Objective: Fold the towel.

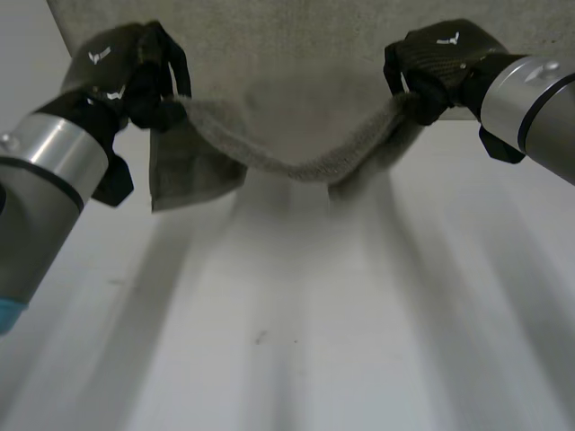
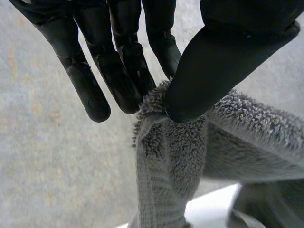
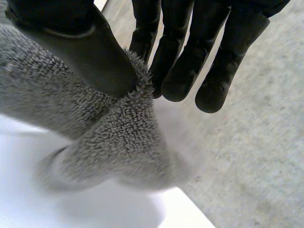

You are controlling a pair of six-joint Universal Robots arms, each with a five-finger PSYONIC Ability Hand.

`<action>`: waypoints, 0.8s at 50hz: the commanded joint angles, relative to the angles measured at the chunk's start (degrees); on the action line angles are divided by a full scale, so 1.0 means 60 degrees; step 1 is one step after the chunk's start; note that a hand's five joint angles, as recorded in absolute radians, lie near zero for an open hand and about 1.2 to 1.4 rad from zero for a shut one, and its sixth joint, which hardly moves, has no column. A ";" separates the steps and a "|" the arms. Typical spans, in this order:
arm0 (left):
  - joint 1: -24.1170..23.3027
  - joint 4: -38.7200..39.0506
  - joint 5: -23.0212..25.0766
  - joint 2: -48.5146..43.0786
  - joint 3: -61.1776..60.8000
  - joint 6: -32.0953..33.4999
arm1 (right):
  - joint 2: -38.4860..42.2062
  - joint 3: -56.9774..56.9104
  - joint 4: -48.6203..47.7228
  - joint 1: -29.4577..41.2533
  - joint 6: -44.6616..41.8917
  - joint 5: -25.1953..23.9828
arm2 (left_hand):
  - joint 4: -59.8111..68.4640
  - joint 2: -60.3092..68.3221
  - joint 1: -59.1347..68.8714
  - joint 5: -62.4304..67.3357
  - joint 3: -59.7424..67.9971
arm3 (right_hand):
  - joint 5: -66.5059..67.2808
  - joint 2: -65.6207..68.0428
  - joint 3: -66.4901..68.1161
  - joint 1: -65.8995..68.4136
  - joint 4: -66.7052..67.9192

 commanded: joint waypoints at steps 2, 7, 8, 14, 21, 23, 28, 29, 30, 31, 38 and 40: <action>-0.0040 0.0058 -0.0011 0.0101 -0.0518 0.0011 | 0.0316 -0.0185 0.0022 -0.0143 -0.0185 0.0055 | 0.1707 0.1703 0.1968 0.1894 0.1719 | 0.0537 0.0680 0.0527 0.0553 0.0498; -0.0040 0.0058 -0.0011 -0.0060 -0.0488 0.0011 | 0.0930 -0.0420 0.0022 -0.0157 -0.0141 0.0114 | 0.1707 0.1703 0.1968 0.1894 0.1719 | 0.0537 0.0680 0.0527 0.0553 0.0498; -0.0040 0.0058 -0.0011 -0.0162 -0.0488 0.0011 | 0.0932 -0.0420 0.0022 -0.0157 -0.0141 0.0114 | 0.1707 0.1703 0.1968 0.1894 0.1719 | 0.0537 0.0680 0.0527 0.0553 0.0498; -0.0055 0.0043 -0.0011 -0.0835 -0.0590 0.0011 | 0.1869 -0.0317 0.0022 -0.0128 -0.0156 0.0143 | 0.1707 0.1703 0.1968 0.1894 0.1719 | 0.0537 0.0680 0.0527 0.0553 0.0498; -0.0201 0.0043 -0.0026 -0.1627 -0.0767 0.0011 | 0.2616 0.0004 0.0022 -0.0055 -0.0127 0.0552 | 0.1707 0.1703 0.1968 0.1894 0.1719 | -1.1129 -1.0987 -1.1140 -1.1114 -1.1169; -0.0216 0.0014 -0.0041 -0.1977 -0.0796 0.0011 | 0.2602 0.0137 0.0022 -0.0055 -0.0083 0.0641 | 0.1707 0.1703 0.1968 0.1894 0.1719 | -1.1129 -1.0987 -1.1140 -1.1114 -1.1169; -0.0216 0.0043 -0.0011 -0.2184 -0.0913 0.0011 | 0.2338 0.0708 -0.0051 -0.0055 -0.0054 0.0715 | 0.1707 0.1703 0.1968 0.1894 0.1719 | -1.1129 -1.0987 -1.1140 -1.1114 -1.1169; -0.0216 0.0043 -0.0011 -0.2184 -0.0913 0.0011 | 0.2149 0.0940 -0.0066 -0.0055 -0.0054 0.0700 | 0.1707 0.1703 0.1968 0.1894 0.1719 | -1.1129 -1.0987 -1.1140 -1.1114 -1.1169; -0.0216 0.0043 -0.0011 -0.2199 -0.0942 0.0011 | 0.1945 0.1233 -0.0066 -0.0055 -0.0054 0.0700 | 0.1707 0.1703 0.1968 0.1894 0.1719 | -1.1129 -1.0987 -1.1140 -1.1114 -1.1169; -0.0202 0.0057 -0.0011 -0.2199 -0.0942 0.0011 | 0.1942 0.1235 -0.0066 -0.0055 -0.0054 0.0700 | 0.1707 0.1703 0.1968 0.1894 0.1719 | -1.1129 -1.0987 -1.1140 -1.1114 -1.1169; -0.0143 0.0058 -0.0011 -0.2169 -0.0942 0.0011 | 0.0788 0.3208 -0.0723 -0.0040 0.0210 0.0627 | 0.1707 0.1703 0.1968 0.1894 0.1719 | -1.1129 -1.0987 -1.1140 -1.1114 -1.1169; -0.0128 0.0043 -0.0011 -0.2155 -0.0942 -0.0003 | 0.0524 0.3735 -0.0943 -0.0040 0.0210 0.0612 | 0.1707 0.1703 0.1968 0.1894 0.1719 | -1.1129 -1.0987 -1.1140 -1.1114 -1.1169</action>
